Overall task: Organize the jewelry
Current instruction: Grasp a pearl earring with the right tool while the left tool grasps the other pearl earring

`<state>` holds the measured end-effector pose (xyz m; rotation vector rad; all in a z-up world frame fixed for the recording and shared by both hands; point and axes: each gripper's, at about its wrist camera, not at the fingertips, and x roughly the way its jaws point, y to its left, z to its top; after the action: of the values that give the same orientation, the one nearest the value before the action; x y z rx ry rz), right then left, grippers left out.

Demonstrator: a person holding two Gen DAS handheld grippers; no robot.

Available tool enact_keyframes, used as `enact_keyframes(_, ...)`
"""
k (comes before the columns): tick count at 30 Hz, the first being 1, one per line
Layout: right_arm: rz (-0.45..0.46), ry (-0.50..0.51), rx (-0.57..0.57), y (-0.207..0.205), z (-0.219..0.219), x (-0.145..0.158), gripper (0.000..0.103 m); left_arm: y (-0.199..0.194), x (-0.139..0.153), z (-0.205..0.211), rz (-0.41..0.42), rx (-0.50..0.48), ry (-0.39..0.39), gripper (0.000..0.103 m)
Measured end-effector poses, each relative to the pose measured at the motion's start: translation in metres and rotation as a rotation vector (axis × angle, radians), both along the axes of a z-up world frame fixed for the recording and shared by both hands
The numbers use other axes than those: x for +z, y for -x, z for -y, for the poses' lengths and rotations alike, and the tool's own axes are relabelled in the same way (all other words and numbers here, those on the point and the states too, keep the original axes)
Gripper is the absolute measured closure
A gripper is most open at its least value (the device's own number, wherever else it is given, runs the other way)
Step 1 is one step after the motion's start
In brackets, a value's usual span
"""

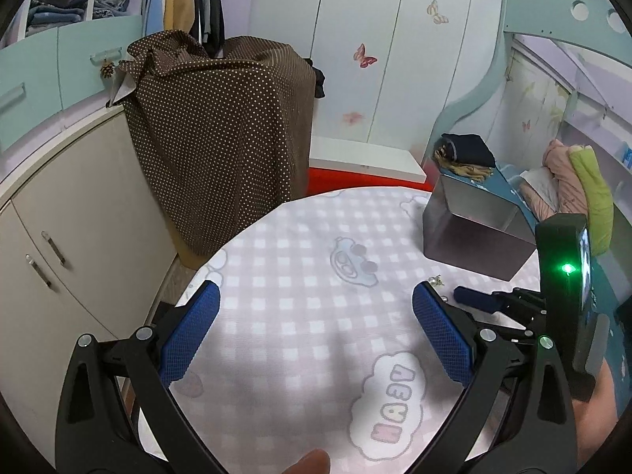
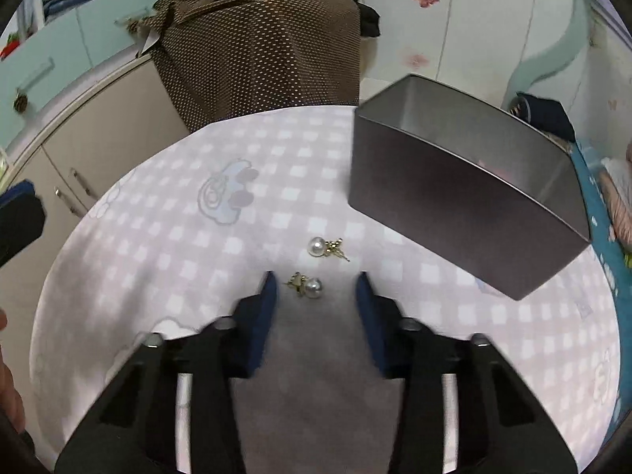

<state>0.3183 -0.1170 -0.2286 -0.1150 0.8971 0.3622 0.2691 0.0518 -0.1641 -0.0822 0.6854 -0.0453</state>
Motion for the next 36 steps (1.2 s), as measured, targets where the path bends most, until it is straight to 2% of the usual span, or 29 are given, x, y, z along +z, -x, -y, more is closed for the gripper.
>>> enact_keyframes(5,0.008,-0.005,0.013,-0.001,0.003,-0.001,0.093,-0.006,-0.002,0.003,-0.006,-0.005,0.002,0.005)
enact_keyframes(15,0.03,-0.043,-0.003,0.007,0.017,0.005,0.093,-0.032,-0.008,0.023,-0.012,-0.06,-0.025,0.005)
enact_keyframes(26,0.028,-0.083,-0.115,0.021,0.068,0.014,0.093,-0.072,-0.046,0.09,-0.084,-0.246,-0.139,0.005)
enact_keyframes(33,0.032,-0.108,-0.154,0.024,0.09,0.015,0.093,-0.09,-0.067,0.114,-0.138,-0.334,-0.189,0.006)
enact_keyframes(34,0.034,-0.111,-0.157,0.023,0.092,0.016,0.093,-0.092,-0.068,0.116,-0.143,-0.346,-0.18,0.01)
enact_keyframes(35,0.036,-0.114,-0.159,0.023,0.093,0.017,0.093,-0.094,-0.069,0.117,-0.151,-0.357,-0.169,0.029)
enact_keyframes(36,0.038,-0.116,-0.16,0.024,0.094,0.018,0.093,-0.097,-0.072,0.119,-0.18,-0.375,-0.157,0.041)
